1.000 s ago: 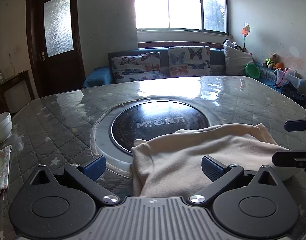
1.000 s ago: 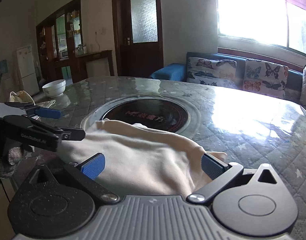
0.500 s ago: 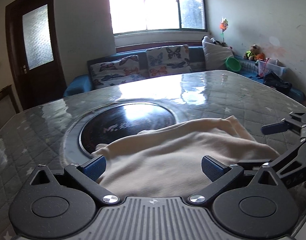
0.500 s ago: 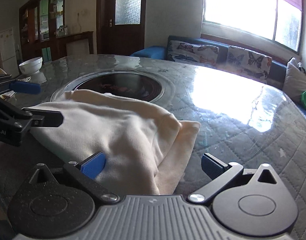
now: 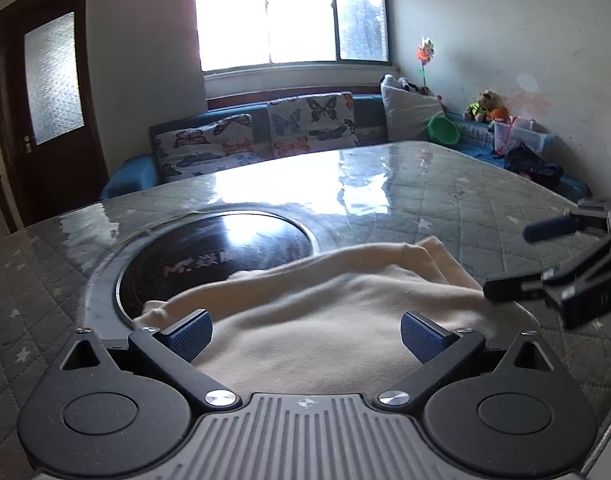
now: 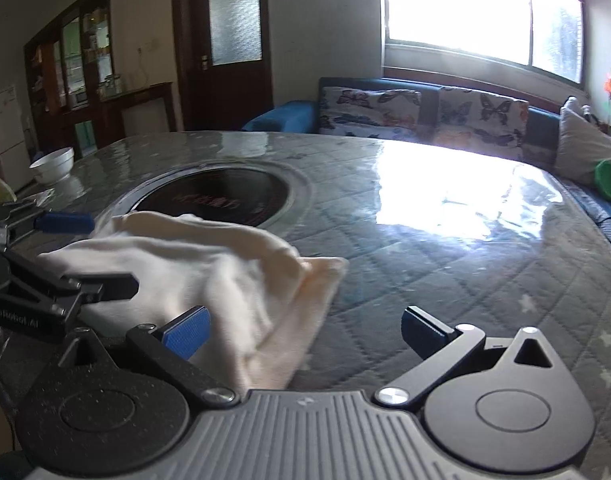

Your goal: Fold clothes

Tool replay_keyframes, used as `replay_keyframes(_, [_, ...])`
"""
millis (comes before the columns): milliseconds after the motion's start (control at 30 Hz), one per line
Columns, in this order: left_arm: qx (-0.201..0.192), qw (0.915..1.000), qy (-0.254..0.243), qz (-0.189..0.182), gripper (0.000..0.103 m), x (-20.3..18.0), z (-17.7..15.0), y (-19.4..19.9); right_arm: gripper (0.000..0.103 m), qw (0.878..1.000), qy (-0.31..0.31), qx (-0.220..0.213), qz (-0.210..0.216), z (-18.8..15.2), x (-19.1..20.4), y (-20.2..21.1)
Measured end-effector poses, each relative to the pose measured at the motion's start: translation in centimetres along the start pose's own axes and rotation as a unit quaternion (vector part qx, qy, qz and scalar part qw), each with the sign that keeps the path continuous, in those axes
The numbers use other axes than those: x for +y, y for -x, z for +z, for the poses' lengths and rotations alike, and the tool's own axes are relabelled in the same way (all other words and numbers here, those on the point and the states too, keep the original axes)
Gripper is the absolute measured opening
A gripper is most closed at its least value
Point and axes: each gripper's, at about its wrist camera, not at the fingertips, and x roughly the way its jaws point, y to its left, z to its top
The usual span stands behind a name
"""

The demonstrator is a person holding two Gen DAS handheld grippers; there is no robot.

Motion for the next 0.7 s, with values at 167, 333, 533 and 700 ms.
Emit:
replay_keyframes(167, [0.012, 0.9998, -0.014, -0.004, 0.101, -0.6, -0.7, -0.6, 0.103, 0.999, 0.024, 0.002, -0.035, -0.1, -1.4, 0.0])
replay_keyframes(333, [0.020, 0.9998, -0.008, -0.002, 0.102, -0.2, -0.9, -0.8, 0.103, 0.997, 0.070, 0.029, -0.027, -1.2, -1.7, -0.7])
replay_keyframes(533, [0.034, 0.9994, -0.008, -0.001, 0.103, -0.1, -1.0, -1.2, 0.103, 0.988, 0.146, 0.031, 0.025, -2.2, -0.3, -1.1])
replay_keyframes(700, [0.044, 0.9990, -0.001, -0.002, 0.103, 0.0, -0.9, -1.5, 0.103, 0.980, 0.185, 0.015, 0.069, -1.8, -0.1, -1.7])
